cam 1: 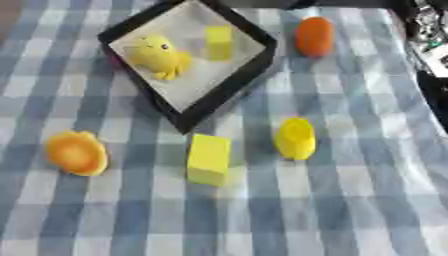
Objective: Pick up objects on the table and place them in the box.
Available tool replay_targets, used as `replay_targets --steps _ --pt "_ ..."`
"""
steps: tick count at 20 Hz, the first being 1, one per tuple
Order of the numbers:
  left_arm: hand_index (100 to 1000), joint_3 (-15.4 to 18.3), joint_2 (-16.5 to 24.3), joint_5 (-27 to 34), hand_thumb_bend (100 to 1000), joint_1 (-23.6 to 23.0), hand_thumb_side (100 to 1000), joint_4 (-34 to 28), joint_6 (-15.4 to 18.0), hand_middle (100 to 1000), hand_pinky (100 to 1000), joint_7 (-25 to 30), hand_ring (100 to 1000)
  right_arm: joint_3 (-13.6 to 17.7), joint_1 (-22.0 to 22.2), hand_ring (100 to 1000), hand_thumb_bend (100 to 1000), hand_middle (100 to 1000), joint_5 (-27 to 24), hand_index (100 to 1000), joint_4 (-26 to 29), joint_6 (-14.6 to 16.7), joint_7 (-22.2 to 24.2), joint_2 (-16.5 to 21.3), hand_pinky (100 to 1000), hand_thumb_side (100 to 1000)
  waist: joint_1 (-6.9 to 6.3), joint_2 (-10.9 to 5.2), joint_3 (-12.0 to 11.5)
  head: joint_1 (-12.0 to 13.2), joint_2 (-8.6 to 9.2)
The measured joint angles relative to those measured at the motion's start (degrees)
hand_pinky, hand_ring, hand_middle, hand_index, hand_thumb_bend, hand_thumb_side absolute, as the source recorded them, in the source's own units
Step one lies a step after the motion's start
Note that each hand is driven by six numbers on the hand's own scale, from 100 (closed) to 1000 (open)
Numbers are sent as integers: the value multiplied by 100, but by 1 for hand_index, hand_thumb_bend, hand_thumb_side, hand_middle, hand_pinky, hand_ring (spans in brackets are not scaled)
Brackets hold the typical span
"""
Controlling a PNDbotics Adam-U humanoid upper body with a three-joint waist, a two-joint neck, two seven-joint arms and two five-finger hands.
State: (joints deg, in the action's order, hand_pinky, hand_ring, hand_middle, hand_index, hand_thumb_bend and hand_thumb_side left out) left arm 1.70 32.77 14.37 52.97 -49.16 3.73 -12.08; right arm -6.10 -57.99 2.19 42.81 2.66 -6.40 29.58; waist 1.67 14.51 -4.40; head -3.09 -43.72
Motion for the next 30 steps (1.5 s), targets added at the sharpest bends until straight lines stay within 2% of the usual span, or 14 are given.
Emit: replay_targets --steps 7,12,13,14,18,19,20,21,22,23,30 --pt "935 -2 0 22 882 -9 620 -2 -1 877 779 -30 803 -9 0 846 100 830 7 887 16 -3 28 11 892 864 0 -3 3 -10 0" --pt "936 -3 1 26 882 -10 616 -31 5 878 779 -41 803 -155 -14 861 100 845 190 898 90 -29 151 100 898 817 0 -3 -2 -13 0" --pt "935 -4 1 26 883 -9 616 -35 5 878 779 -41 803 -241 -41 870 100 856 267 902 114 -51 214 139 904 766 0 -3 -7 -17 0" --pt "935 -5 1 26 882 -9 616 -36 5 878 779 -41 803 -349 -72 872 100 859 353 902 139 -77 289 183 905 755 0 -3 -19 -25 1" --pt "934 -26 3 23 882 -7 615 -37 3 878 779 -39 803 -907 -212 885 132 875 733 908 214 -178 656 323 915 539 0 -3 -46 -55 4" --pt "933 -35 3 21 883 -6 615 -37 3 877 779 -38 803 -1040 -257 888 169 880 834 908 225 -194 755 355 916 404 0 -3 -50 -58 5" --pt "933 -36 4 19 883 -6 614 -37 2 877 780 -38 803 -1162 -306 888 197 880 934 905 227 -204 857 383 917 317 0 -3 -55 -59 5" --pt "933 -37 10 18 884 -6 614 -37 2 877 779 -38 798 -1262 -351 883 254 876 1035 900 227 -210 956 405 915 175 0 -3 -59 -59 6" --pt "933 -37 21 17 884 -5 613 -37 2 877 779 -38 797 -1334 -387 882 262 874 1137 899 227 -206 1057 412 914 158 0 -3 -59 -61 8" --pt "933 -37 33 16 883 -5 613 -37 2 877 779 -38 796 -1375 -420 874 310 865 1238 891 227 -191 1159 414 912 100 0 -3 -59 -61 8" --pt "930 -38 49 -3 880 -4 611 -37 -12 876 776 -53 794 -1330 -534 877 353 866 1945 888 160 51 1867 424 916 100 0 -3 -47 -60 12"
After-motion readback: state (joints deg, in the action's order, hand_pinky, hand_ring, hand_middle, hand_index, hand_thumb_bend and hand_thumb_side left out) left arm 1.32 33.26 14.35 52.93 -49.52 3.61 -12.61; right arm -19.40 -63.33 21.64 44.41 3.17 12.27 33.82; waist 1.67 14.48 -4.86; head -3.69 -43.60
